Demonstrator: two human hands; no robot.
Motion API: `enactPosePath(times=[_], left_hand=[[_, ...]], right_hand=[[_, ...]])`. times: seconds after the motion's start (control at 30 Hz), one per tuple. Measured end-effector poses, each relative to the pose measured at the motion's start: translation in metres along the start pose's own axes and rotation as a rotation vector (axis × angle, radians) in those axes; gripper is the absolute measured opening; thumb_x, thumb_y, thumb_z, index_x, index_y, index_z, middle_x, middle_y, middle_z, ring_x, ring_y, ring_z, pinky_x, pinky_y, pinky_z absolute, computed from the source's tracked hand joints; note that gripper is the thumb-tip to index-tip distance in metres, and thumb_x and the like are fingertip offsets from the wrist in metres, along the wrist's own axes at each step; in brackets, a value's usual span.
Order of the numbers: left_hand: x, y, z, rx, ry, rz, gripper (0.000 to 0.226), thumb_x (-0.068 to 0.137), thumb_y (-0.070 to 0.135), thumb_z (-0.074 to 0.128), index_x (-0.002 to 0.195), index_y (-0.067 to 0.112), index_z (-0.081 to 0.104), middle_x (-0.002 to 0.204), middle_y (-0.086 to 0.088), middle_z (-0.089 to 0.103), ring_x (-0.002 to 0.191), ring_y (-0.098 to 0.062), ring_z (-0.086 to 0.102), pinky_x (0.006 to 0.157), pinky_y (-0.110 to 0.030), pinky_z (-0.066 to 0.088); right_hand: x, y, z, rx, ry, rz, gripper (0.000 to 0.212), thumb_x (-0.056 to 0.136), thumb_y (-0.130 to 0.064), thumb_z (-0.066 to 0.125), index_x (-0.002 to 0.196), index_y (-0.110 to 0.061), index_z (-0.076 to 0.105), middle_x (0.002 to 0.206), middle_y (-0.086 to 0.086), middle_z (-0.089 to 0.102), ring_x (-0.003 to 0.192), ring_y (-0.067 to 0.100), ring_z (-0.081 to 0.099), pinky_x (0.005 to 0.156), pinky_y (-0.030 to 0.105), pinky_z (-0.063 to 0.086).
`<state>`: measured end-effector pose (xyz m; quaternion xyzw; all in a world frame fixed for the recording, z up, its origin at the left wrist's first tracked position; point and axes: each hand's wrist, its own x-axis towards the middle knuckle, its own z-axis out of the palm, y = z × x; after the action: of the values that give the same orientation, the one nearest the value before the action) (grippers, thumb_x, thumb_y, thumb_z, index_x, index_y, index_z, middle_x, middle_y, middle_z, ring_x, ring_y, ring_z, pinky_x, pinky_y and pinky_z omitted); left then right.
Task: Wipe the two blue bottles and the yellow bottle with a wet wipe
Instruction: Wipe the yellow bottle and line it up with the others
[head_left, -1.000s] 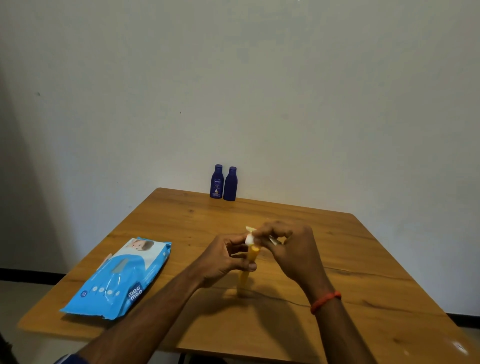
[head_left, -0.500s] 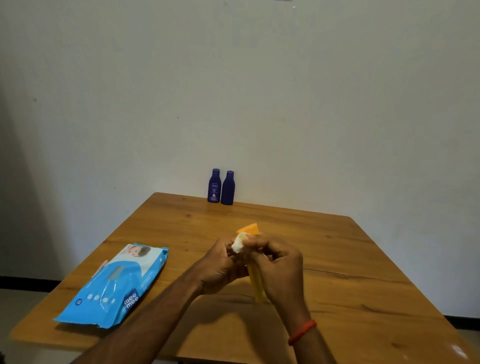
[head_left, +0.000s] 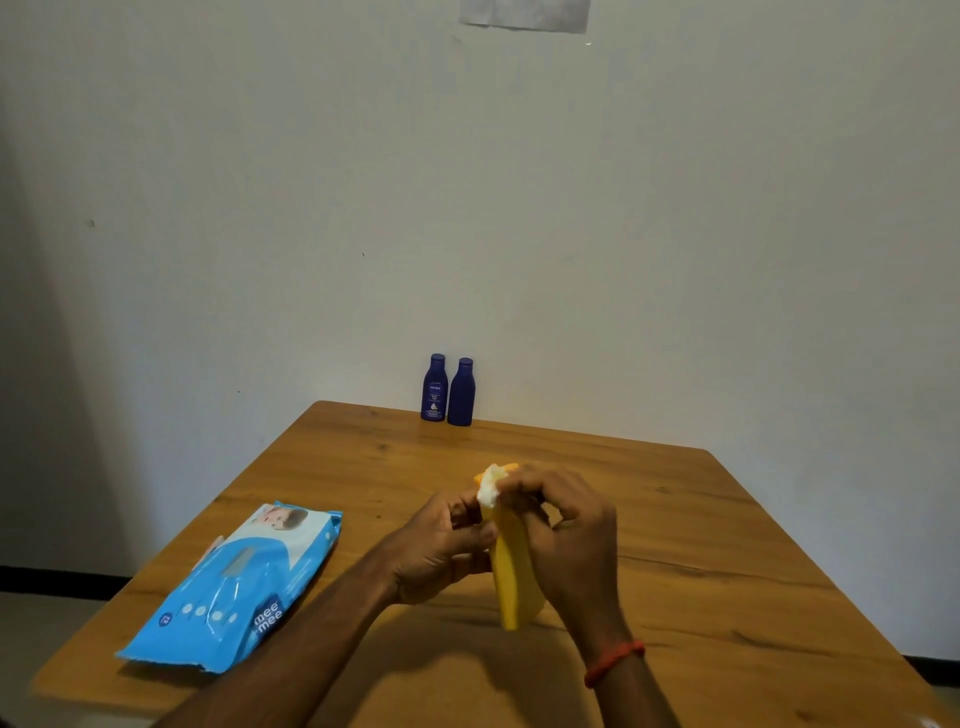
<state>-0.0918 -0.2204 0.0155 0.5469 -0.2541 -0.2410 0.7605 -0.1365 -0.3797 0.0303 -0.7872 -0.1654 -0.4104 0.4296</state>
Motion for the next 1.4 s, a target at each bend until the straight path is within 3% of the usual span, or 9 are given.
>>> enactPosePath(times=[0.1,0.27,0.4,0.6,0.8,0.93,1.07,1.23,1.4], left_hand=[[0.0,0.002,0.002,0.091,0.002,-0.004,0.047,0.084,0.02,0.075,0.126,0.009,0.058,0.121,-0.009,0.07,0.119,-0.027,0.065,0.093,-0.038,0.055],[-0.003,0.011,0.0,0.117,0.034,0.027,0.054,0.076,0.032,0.082,0.123,0.011,0.063,0.123,-0.014,0.068,0.119,-0.032,0.063,0.094,-0.042,0.054],[-0.002,0.008,0.003,0.176,0.014,0.004,0.068,0.073,0.039,0.083,0.129,0.009,0.058,0.124,-0.01,0.069,0.12,-0.028,0.064,0.093,-0.039,0.055],[-0.002,0.006,0.001,0.171,0.068,0.043,0.031,0.085,0.017,0.068,0.115,0.012,0.066,0.112,-0.008,0.073,0.11,-0.026,0.067,0.09,-0.037,0.056],[0.003,0.003,0.003,0.236,0.149,0.074,0.051,0.075,0.027,0.08,0.121,0.009,0.066,0.117,-0.015,0.07,0.11,-0.034,0.068,0.093,-0.048,0.057],[0.005,0.001,0.0,0.319,0.238,0.109,0.046,0.072,0.025,0.086,0.114,0.013,0.07,0.11,-0.015,0.069,0.099,-0.032,0.07,0.091,-0.054,0.057],[0.004,-0.004,0.0,0.504,0.27,0.115,0.045,0.073,0.014,0.086,0.113,0.023,0.066,0.107,0.002,0.072,0.102,-0.015,0.069,0.088,-0.035,0.059],[0.003,-0.006,-0.001,0.68,0.216,0.103,0.05,0.07,0.016,0.088,0.115,0.023,0.067,0.11,0.004,0.072,0.101,-0.012,0.069,0.087,-0.032,0.058],[0.006,-0.009,-0.001,0.75,0.229,0.077,0.062,0.066,0.026,0.091,0.122,0.024,0.065,0.112,0.008,0.071,0.104,-0.011,0.068,0.091,-0.035,0.059]], right_hand=[[0.009,0.005,0.0,0.057,0.15,0.216,0.026,0.084,-0.004,0.071,0.09,-0.029,0.068,0.092,-0.018,0.065,0.093,-0.003,0.061,0.073,0.028,0.061],[0.003,-0.003,-0.005,0.077,-0.023,0.006,0.022,0.082,-0.006,0.069,0.091,-0.027,0.067,0.098,-0.011,0.065,0.097,0.004,0.061,0.078,0.017,0.054],[0.008,0.003,-0.004,0.037,0.094,0.161,0.026,0.083,-0.004,0.071,0.089,-0.028,0.066,0.093,-0.016,0.063,0.093,-0.001,0.061,0.074,0.023,0.058],[0.0,-0.007,-0.002,0.015,-0.1,-0.064,0.018,0.08,-0.002,0.07,0.089,-0.019,0.069,0.099,-0.008,0.064,0.098,0.002,0.058,0.077,0.009,0.049],[0.003,0.003,-0.001,0.12,0.033,0.225,0.022,0.086,-0.005,0.069,0.088,-0.027,0.066,0.092,-0.014,0.065,0.091,0.001,0.062,0.072,0.02,0.057],[-0.001,-0.001,-0.004,0.403,0.077,0.438,0.029,0.089,-0.01,0.067,0.111,-0.028,0.063,0.1,-0.005,0.066,0.096,0.011,0.064,0.078,0.034,0.06],[0.006,-0.003,-0.015,0.454,0.045,0.515,0.034,0.093,-0.015,0.06,0.121,-0.035,0.063,0.113,-0.008,0.065,0.105,0.009,0.06,0.077,0.027,0.056],[0.018,-0.003,-0.023,0.009,-0.361,0.174,0.022,0.092,-0.018,0.064,0.11,-0.028,0.071,0.099,-0.008,0.061,0.092,0.001,0.056,0.073,0.013,0.05],[0.036,-0.008,-0.014,-0.257,-0.362,0.173,0.024,0.092,-0.018,0.064,0.115,-0.022,0.07,0.098,-0.009,0.054,0.085,0.002,0.049,0.067,0.01,0.039]])
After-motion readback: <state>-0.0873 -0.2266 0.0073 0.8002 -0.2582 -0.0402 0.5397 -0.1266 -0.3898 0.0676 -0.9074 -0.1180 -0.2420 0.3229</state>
